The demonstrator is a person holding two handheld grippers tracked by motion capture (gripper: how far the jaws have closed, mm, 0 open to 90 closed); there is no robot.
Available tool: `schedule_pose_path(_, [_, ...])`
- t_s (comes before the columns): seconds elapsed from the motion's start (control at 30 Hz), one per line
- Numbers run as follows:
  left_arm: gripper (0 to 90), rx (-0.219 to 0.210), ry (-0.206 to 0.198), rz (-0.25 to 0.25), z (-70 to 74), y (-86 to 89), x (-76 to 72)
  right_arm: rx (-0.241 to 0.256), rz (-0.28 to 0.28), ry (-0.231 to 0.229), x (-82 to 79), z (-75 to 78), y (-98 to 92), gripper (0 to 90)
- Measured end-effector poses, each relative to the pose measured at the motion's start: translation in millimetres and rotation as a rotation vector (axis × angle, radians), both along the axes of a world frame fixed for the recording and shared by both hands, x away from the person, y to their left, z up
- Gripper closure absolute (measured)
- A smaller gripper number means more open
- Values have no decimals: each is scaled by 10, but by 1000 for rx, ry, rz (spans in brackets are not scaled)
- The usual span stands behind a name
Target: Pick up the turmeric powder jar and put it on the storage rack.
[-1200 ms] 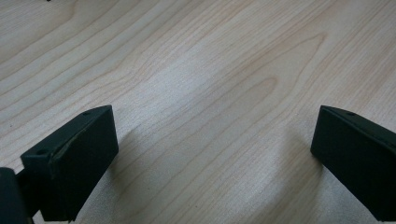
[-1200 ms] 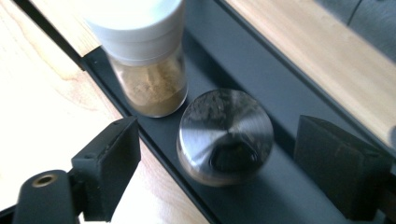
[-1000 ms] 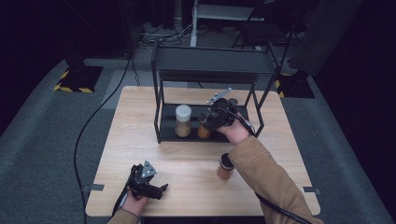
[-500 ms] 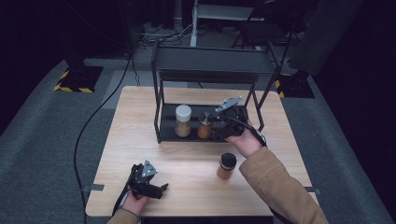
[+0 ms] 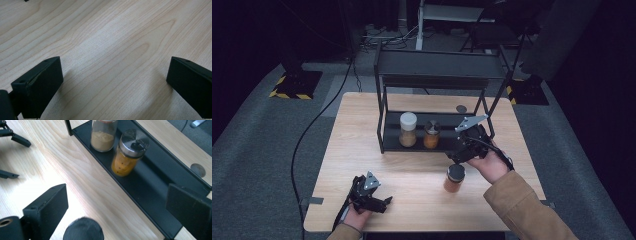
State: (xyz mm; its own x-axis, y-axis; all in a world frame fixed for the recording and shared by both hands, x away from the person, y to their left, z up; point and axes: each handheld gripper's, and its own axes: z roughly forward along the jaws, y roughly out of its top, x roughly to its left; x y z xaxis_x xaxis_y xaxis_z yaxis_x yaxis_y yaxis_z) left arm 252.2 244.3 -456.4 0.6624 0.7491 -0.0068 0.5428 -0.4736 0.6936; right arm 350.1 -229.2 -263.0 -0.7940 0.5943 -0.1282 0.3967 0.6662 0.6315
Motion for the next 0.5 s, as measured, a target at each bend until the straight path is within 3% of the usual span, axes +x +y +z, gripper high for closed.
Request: schedule_pose_path(0.5, [2, 1, 0, 3, 0, -6, -5, 11, 31, -35, -394, 17, -150, 43])
